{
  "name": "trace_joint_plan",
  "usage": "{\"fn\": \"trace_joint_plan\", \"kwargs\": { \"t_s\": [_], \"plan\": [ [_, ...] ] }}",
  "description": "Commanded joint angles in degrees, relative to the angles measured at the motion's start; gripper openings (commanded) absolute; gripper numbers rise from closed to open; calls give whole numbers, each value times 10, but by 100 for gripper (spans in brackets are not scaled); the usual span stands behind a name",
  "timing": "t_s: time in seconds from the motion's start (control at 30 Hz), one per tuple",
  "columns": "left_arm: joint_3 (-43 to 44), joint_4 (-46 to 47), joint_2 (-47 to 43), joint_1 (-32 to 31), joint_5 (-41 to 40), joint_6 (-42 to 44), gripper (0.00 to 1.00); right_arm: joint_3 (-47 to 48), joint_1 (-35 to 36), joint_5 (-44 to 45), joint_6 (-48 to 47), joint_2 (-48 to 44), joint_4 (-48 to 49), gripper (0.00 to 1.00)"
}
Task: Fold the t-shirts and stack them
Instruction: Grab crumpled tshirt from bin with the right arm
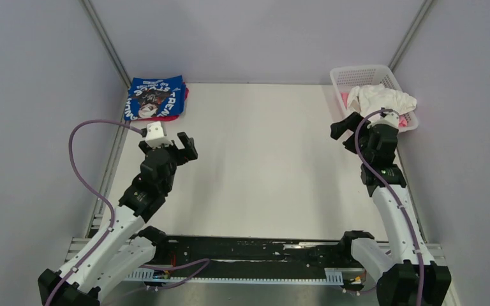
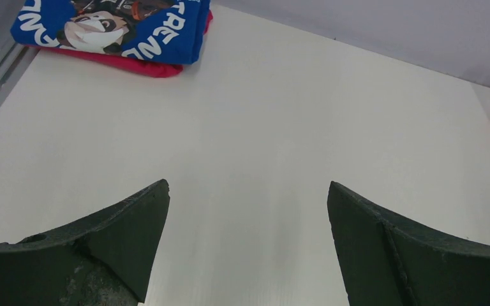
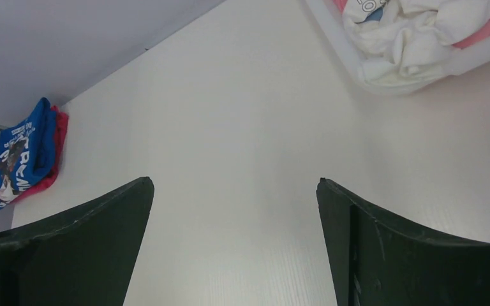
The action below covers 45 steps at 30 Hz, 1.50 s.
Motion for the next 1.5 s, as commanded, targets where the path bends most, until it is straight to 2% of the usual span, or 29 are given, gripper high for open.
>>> {"fn": "trace_joint_plan", "kwargs": {
  "t_s": [0.0,0.07,0.17,0.37,0.63,0.73,0.87,0.9,0.97,1.0,1.07,1.2,1.47],
  "plan": [
    [22,3,-2,0,-16,-13,100,57,2,21,-21,42,-19,100],
    [20,5,-1,0,-16,-14,100,83,1,29,-53,76,-18,100],
    [19,9,3,0,-19,-14,100,158,-6,114,-80,148,-24,100],
    [17,18,14,1,-19,-22,100,348,-70,204,-114,351,-69,100],
    [17,40,46,0,-25,-24,100,651,-135,250,-156,638,-165,100],
    [20,44,58,0,-27,-23,100,729,-146,244,-170,721,-172,99],
    [28,41,75,0,-35,-24,100,805,-147,221,-203,802,-176,92],
    [29,41,79,0,-35,-23,100,815,-146,217,-208,814,-177,87],
    [31,40,84,1,-36,-23,100,827,-147,213,-212,829,-180,68],
    [32,40,86,0,-36,-23,100,829,-147,209,-211,830,-183,52],
    [35,36,88,0,-36,-23,100,827,-146,178,-210,822,-183,27],
    [34,34,87,0,-31,-27,100,846,-145,123,-205,785,-181,2],
    [34,19,72,0,-31,-35,100,869,-126,47,-183,636,-129,0]
  ]
}}
